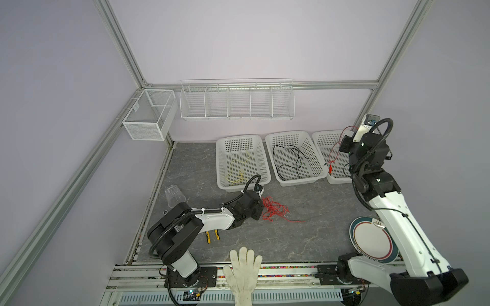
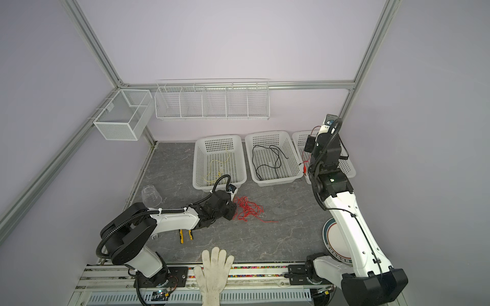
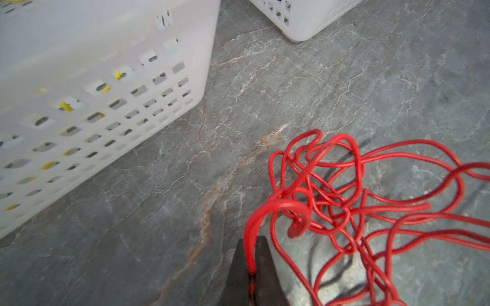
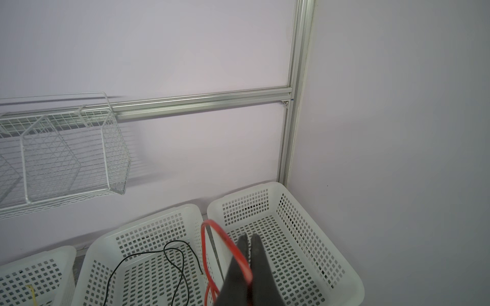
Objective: Untangle the cables
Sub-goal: 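Carry the freed red wire with the right gripper to the empty basket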
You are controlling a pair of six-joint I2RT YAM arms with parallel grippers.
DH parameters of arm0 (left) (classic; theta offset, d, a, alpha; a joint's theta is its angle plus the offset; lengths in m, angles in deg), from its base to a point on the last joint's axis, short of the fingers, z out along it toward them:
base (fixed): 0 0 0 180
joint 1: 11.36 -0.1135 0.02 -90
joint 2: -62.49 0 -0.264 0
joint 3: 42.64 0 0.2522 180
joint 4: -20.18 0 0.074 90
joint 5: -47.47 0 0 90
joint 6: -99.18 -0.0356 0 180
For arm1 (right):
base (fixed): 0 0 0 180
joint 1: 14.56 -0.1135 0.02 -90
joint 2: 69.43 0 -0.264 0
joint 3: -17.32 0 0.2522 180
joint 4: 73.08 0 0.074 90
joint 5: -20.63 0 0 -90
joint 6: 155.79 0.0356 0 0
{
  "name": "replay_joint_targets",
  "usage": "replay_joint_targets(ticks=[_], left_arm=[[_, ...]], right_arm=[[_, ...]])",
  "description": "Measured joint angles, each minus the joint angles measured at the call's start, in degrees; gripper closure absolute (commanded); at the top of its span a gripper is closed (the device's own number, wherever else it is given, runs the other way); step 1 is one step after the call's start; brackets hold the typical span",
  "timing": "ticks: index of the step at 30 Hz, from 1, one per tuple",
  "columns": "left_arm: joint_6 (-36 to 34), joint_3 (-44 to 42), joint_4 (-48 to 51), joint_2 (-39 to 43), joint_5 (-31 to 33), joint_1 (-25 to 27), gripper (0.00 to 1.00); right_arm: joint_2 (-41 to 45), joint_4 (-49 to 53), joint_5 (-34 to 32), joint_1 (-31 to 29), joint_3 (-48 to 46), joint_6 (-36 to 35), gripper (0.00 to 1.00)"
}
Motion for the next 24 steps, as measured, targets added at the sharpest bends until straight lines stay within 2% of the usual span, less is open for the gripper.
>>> replay_joint_targets(ticks=[5, 10, 24], left_arm=[[0.0, 0.0, 0.0, 0.0, -0.2, 0.0, 1.00], [0.0, 0.0, 0.1, 0.0, -0.2, 0.0, 1.00], [0.0, 0.1, 0.1, 0.0, -1.1, 0.0, 1.00]], right_arm=[[-5.4, 1.5, 0.4, 3.7, 5.4, 0.6, 0.94], [-7.4, 1.9, 0.0, 5.9, 6.1, 1.4, 0.94], [-5.1, -1.4, -0.5, 6.5, -2.7, 1.5, 0.94]])
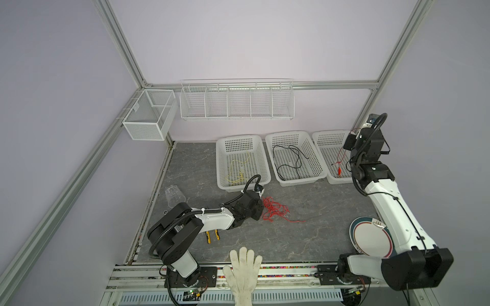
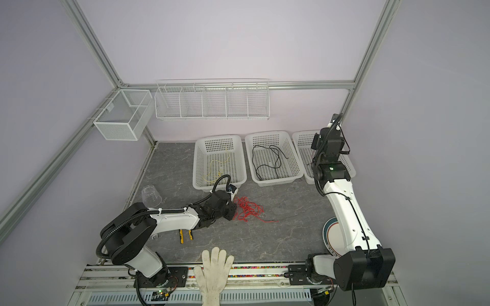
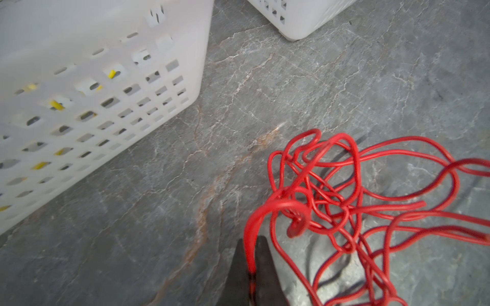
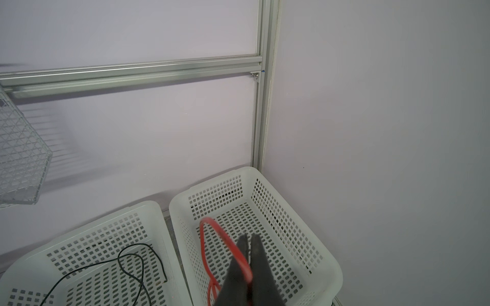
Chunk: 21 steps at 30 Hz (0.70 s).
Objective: Untangle the cables
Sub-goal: 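Carry the freed red wire with the right gripper to the empty basket, then lower the red wire into the basket and open the right gripper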
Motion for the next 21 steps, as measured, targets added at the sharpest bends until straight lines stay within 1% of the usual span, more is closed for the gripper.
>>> replay_joint_targets(ticks=[5, 10, 17, 21], left_arm=[[0.0, 0.0, 0.3, 0.0, -0.2, 0.0, 1.00], [0.0, 0.0, 0.4, 0.0, -0.2, 0.0, 1.00], [0.0, 0.0, 0.5, 0.0, -0.2, 0.0, 1.00], [0.0, 0.0, 0.5, 0.0, -0.2, 0.0, 1.00]], right_arm=[[0.3, -1.8, 0.4, 0.0, -4.6, 0.0, 0.94], [0.3, -3.2, 0.3, 0.0, -7.0, 0.0, 0.94], [0.3, -5.4, -2.6, 0.1, -11.0, 1.0, 0.94], [0.1, -6.0, -3.3, 0.6, -14.1, 2.6, 0.94]])
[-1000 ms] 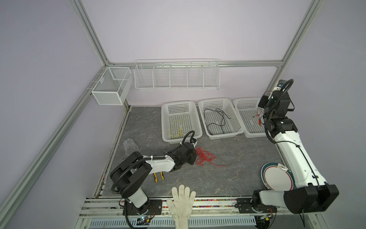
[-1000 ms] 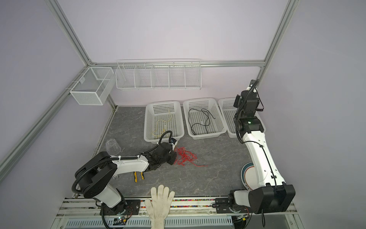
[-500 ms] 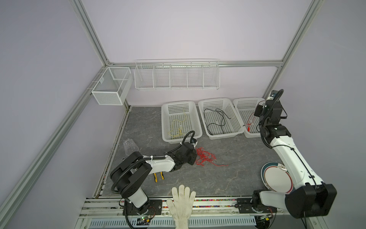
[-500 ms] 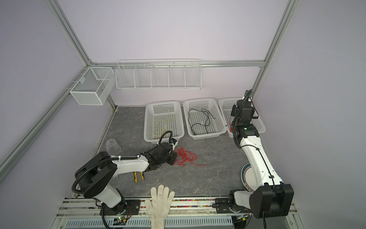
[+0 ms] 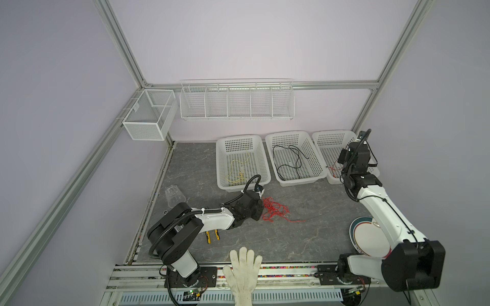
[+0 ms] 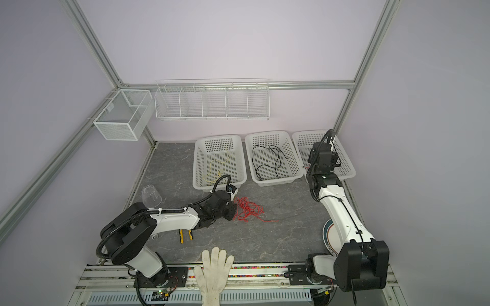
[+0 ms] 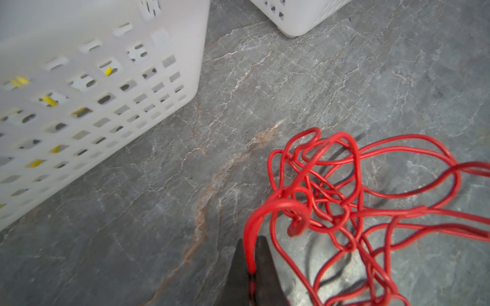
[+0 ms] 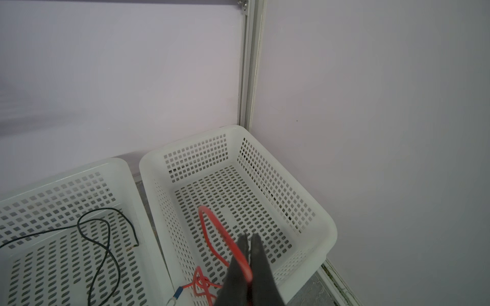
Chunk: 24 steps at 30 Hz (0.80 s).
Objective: Untangle the cables
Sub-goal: 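Lower the red wire into the basket and open the right gripper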
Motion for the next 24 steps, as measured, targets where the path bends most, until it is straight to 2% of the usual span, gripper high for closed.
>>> replay_joint_targets(ticks=[12, 15, 24], left_arm=[[0.0, 0.0, 0.1, 0.0, 0.0, 0.0, 1.00], [0.0, 0.0, 0.1, 0.0, 0.0, 0.0, 1.00], [0.0, 0.0, 0.5, 0.3, 0.0, 0.0, 1.00]], right_arm=[[-9.0, -2.1, 2.8, 1.3, -2.9, 4.2, 0.93], [-12.0, -2.2, 3.3, 2.0, -2.9, 5.2, 0.90], [-14.4, -1.8, 5.7, 3.4, -2.8, 8.0, 0.58]])
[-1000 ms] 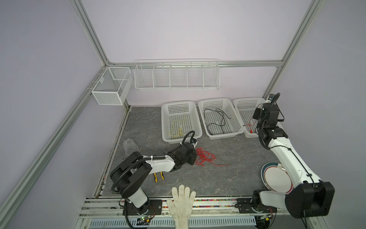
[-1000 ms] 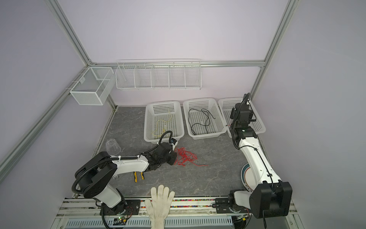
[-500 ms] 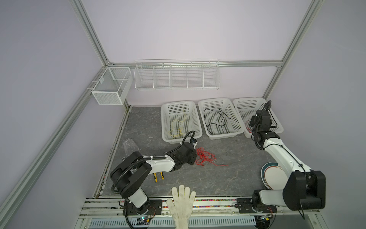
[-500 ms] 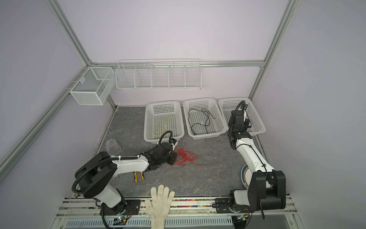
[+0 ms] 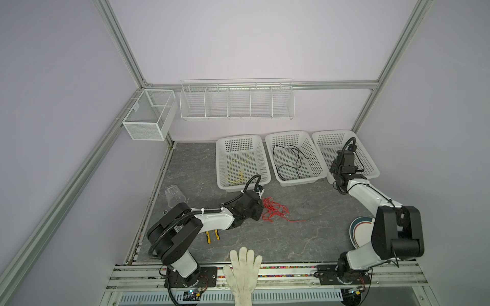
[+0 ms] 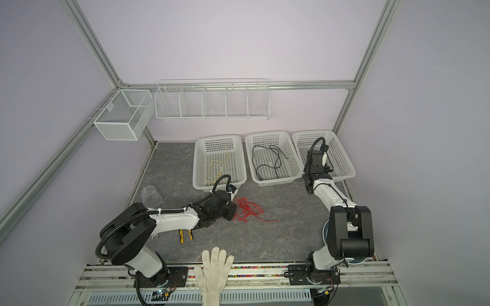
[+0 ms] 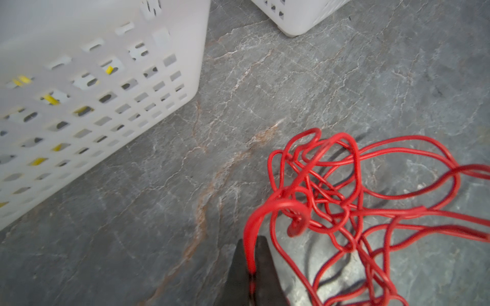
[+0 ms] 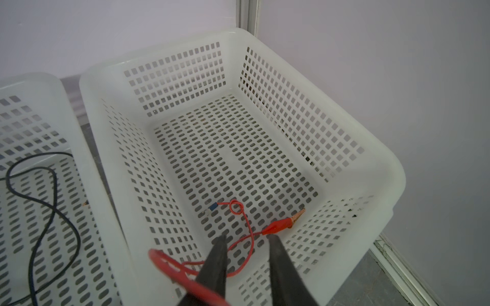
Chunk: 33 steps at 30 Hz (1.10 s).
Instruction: Untangle the cables
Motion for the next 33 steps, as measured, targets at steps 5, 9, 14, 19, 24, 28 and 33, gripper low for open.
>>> replay_joint_targets(ticks=[5, 9, 14, 19, 24, 28, 33], left_arm=[[0.0, 0.0, 0.0, 0.0, 0.0, 0.0, 1.00], [0.0, 0.0, 0.0, 0.0, 0.0, 0.0, 1.00], [0.0, 0.0, 0.0, 0.0, 0.0, 0.0, 1.00], [0.0, 0.0, 0.0, 0.0, 0.0, 0.0, 1.00], [0.0, 0.0, 0.0, 0.4, 0.0, 0.0, 1.00], [0.0, 0.0, 0.1, 0.4, 0.0, 0.0, 1.00], [0.0, -0.2, 0.4, 1.1, 0.1, 0.0, 1.00]], right_arm=[[0.0, 0.0, 1.9, 0.5, 0.0, 0.3, 0.40], [-0.3, 0.0, 3.8, 1.1, 0.3, 0.4, 0.28], [-3.5, 0.9, 6.2, 2.7, 3.1, 1.8, 0.28], [-8.3, 3.1, 8.3, 3.7, 5.8, 3.4, 0.28], [-13.0, 4.6, 10.5, 3.7, 8.3, 4.2, 0.25], [-15.3, 4.7, 13.4, 4.0, 10.6, 4.0, 0.24], [-17.6, 3.7, 19.7, 4.1, 12.5, 2.0, 0.25]])
